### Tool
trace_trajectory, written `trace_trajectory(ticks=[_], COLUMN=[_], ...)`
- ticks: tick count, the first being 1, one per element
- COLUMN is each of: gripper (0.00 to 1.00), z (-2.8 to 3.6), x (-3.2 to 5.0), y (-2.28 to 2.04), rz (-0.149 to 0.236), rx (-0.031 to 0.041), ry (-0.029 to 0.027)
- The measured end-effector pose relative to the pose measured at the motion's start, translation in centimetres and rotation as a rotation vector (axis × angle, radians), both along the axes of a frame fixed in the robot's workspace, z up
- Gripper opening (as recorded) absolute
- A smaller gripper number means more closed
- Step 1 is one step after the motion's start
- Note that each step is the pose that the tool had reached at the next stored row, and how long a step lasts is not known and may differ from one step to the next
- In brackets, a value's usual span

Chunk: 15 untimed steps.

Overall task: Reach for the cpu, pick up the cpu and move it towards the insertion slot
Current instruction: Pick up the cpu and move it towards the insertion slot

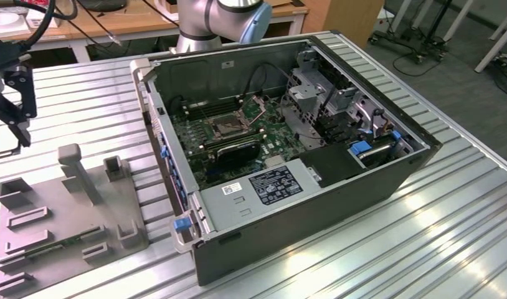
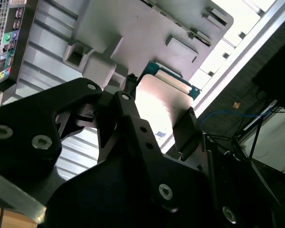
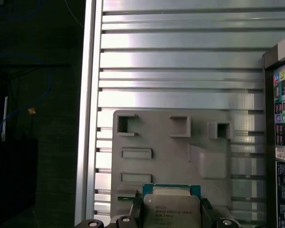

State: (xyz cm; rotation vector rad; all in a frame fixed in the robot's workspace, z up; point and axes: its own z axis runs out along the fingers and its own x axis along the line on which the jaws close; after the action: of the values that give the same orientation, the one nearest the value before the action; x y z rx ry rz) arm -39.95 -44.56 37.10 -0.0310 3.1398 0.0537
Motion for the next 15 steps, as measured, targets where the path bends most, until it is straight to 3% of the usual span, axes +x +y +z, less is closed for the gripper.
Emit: trace_trajectory(ticks=[15], gripper=[0.55], z=[-0.22], x=[2.72], y=[0.13], rz=[-0.010], rx=[0.0000], ry=[0.0000])
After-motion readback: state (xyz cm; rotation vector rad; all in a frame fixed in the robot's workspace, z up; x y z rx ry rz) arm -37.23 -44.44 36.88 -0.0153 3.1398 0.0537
